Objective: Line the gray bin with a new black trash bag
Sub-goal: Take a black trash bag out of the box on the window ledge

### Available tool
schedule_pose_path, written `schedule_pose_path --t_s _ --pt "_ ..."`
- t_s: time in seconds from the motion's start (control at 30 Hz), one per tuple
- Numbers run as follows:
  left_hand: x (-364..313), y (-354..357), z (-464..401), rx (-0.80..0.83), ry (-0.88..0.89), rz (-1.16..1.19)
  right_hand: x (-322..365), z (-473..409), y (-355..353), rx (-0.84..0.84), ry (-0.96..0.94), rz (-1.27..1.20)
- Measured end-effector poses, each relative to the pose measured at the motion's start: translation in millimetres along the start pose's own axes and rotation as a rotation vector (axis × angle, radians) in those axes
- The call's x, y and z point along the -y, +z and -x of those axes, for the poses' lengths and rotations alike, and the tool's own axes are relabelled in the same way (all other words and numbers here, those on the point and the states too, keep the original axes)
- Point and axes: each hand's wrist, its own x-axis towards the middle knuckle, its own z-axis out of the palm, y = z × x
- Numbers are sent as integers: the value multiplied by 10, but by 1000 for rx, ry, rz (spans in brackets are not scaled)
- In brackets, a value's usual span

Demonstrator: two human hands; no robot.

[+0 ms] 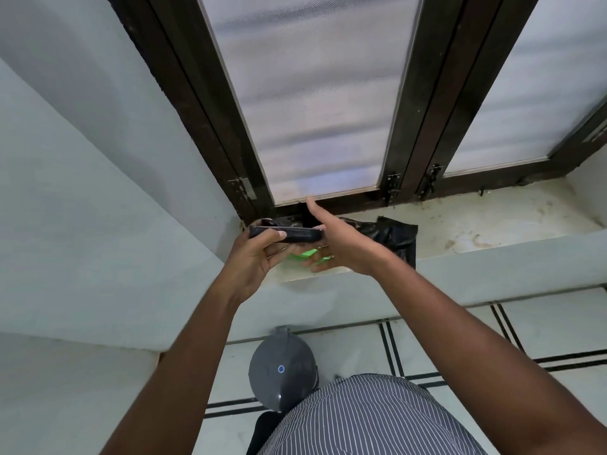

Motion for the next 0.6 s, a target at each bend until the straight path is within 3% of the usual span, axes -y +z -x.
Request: schedule_pose_path --t_s 0.1,0.27,0.4,0.53,0.6 --pt "-11 -29 -29 -46 20 -13 -110 -54 -57 83 -177 -227" --pt "-34 -81 -10 -116 19 -137 -141 -139 -86 -18 -342 -221" --pt "-25 -115 -8 -245 96 -538 -132 -163 -62 -80 -389 -128" --pt "-47 -134 -22 -106 300 -861 -105 -221 -91 -23 -396 41" --pt "-90 -160 -41 -110 430 -1070 -91 -258 -120 -6 -383 88"
